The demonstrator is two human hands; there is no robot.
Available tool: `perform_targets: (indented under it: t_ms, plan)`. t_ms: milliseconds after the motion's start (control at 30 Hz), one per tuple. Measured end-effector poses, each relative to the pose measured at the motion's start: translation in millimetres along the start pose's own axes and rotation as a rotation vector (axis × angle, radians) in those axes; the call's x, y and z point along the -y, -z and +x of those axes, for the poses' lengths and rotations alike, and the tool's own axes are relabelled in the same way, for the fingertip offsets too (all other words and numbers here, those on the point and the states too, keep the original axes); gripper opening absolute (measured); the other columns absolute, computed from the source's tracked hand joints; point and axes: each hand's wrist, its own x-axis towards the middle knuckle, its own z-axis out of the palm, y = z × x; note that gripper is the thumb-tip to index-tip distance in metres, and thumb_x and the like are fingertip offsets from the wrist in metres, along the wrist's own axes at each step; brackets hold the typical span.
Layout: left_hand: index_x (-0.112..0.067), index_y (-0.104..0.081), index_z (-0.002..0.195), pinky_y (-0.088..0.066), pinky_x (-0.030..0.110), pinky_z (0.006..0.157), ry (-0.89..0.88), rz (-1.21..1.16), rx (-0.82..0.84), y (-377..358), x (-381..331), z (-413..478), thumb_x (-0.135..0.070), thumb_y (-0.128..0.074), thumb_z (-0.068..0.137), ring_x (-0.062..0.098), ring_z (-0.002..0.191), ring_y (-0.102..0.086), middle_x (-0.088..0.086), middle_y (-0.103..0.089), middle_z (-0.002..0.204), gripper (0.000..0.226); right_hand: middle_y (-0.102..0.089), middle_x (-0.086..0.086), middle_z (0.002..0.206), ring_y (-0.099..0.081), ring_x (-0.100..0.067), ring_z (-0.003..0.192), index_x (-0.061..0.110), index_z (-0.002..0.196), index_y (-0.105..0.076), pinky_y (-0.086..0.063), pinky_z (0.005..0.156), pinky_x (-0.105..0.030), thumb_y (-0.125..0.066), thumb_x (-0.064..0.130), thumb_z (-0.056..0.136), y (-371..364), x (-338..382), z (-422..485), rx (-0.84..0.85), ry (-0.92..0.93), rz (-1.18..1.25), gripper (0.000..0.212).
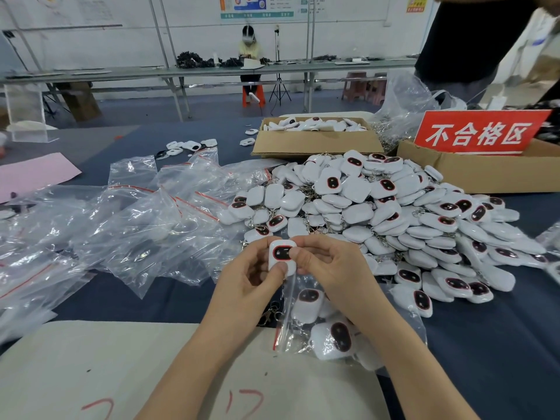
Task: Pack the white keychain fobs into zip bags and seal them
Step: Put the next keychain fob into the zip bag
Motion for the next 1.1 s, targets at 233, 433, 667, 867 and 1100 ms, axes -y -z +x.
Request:
perform_targets:
  t_ms: [233,433,667,867,1100]
  plan:
    - [-0.037,-0.07,0.112,-0.05,0.01,0.078,0.016,-0.008,-0.003,0,0,0,-0.01,-0.069,0.095,0.002,0.088,-0.068,-0.01,-0.076,0.099,0.032,-0.076,0.016,0.092,-0.073,-0.006,0.084,0.034,0.099,-0.069,-0.059,0.077,-0.02,-0.071,0.019,0.091,0,0,0,0.002,-0.01,-0.013,0.017]
    - [-0.031,-0.072,0.1,-0.051,0.013,0.079,0.003,0.046,-0.108,-3,7,2,-0.014,-0.076,0.088,0.006,0.09,-0.071,-0.01,-0.077,0.094,0.021,-0.076,0.014,0.098,-0.072,-0.004,0.091,0.042,0.106,-0.067,-0.057,0.082,-0.02,-0.069,0.023,0.092,1,5,0,0.048,0.043,-0.023,0.024]
    - [-0.038,-0.073,0.09,-0.05,0.015,0.078,-0.078,0.161,-0.148,-1,11,1,-0.012,-0.077,0.087,0.006,0.086,-0.07,-0.013,-0.076,0.089,0.026,-0.076,0.008,0.088,-0.073,-0.012,0.082,0.034,0.088,-0.072,-0.061,0.074,-0.026,-0.075,0.017,0.087,0,4,-2,0.001,0.034,-0.003,0.018]
    - [-0.047,-0.071,0.088,-0.043,0.007,0.076,-0.191,0.291,-0.229,-4,8,1,-0.01,-0.077,0.087,0.003,0.089,-0.066,-0.018,-0.07,0.091,0.038,-0.076,0.007,0.098,-0.073,-0.013,0.091,0.029,0.097,-0.07,-0.062,0.074,-0.03,-0.07,0.019,0.092,-1,7,-4,0.018,-0.013,0.059,0.011]
    - [-0.052,-0.061,0.111,-0.041,0.008,0.09,-0.277,0.41,-0.167,-4,12,0,-0.039,-0.07,0.089,0.008,0.114,-0.057,-0.018,-0.055,0.117,0.027,-0.074,0.001,0.113,-0.07,-0.017,0.107,0.017,0.119,-0.065,-0.057,0.095,-0.046,-0.061,0.002,0.096,-3,19,-8,0.084,-0.054,0.186,0.028]
